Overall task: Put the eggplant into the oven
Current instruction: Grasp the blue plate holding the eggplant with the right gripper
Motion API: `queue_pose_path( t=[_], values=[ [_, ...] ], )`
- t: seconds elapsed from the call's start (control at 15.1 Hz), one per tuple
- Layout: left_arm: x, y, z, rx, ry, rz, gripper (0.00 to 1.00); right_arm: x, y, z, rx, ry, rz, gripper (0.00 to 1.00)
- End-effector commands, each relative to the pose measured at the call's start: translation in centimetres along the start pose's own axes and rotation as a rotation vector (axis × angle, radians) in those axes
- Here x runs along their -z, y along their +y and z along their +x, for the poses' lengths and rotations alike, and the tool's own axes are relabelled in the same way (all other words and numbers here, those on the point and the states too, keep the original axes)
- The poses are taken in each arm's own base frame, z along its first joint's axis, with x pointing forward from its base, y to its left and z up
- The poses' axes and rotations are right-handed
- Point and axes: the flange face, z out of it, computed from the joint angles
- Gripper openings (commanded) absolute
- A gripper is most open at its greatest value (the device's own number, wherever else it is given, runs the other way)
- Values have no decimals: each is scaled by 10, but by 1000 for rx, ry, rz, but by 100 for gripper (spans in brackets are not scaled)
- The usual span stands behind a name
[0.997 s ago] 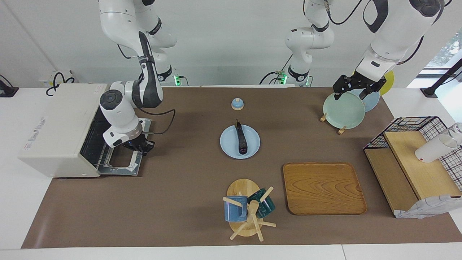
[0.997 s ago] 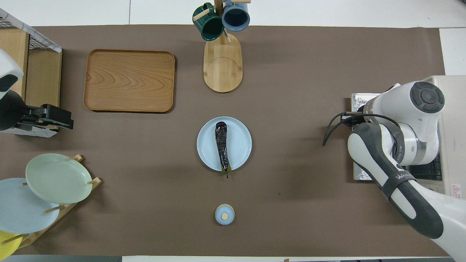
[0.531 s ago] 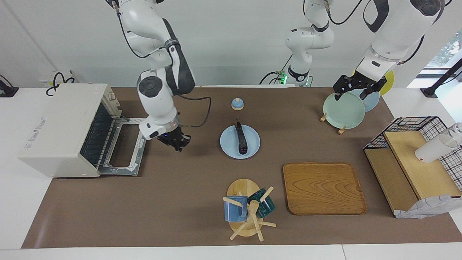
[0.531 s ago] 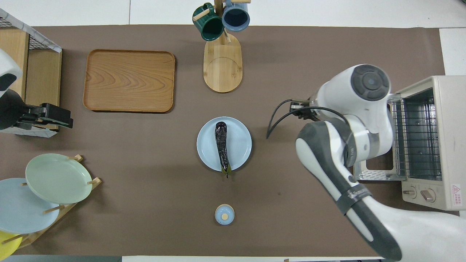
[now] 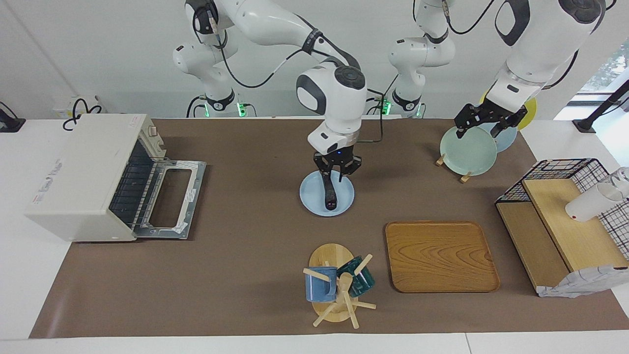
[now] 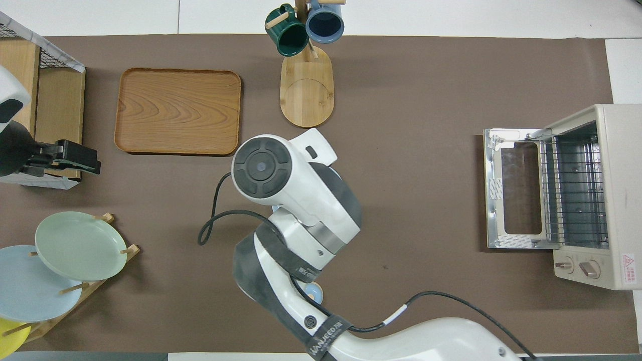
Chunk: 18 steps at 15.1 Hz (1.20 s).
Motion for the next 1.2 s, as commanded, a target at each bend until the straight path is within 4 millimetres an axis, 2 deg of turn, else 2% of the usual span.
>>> queue_pose_path(
  t=[0.0,0.13,0.2,0.4,0.47,0.6,0.86,0.93,1.0,1.06,1.13],
  values=[
    [2,-2,7,2,18,14,100,-21,-29,-2,18,27,18,53],
    [3,-3,10,3,17,13,100,-27,-39,-9,31,54,55,56],
    [3,-4,11,5,18,13,100,-45,-41,-20,46,52,58,56],
    [3,-11,12,17,17,12,100,-72,-43,-40,79,40,35,55],
    [3,-12,12,19,17,12,100,-82,-37,-43,94,38,12,54],
    [3,-11,11,19,17,12,100,-95,-30,-50,115,50,1,45],
    [13,-13,6,18,41,12,100,-107,-22,-58,121,55,18,43],
    [16,-13,3,21,46,12,100,-108,-21,-58,122,54,16,39],
    [15,-15,2,23,45,13,100,-108,-21,-59,122,53,14,30],
    [15,-17,2,27,45,12,100,-108,-21,-59,123,49,9,9],
    [16,-17,1,31,45,12,100,-108,-20,-59,122,44,0,0]
  ],
)
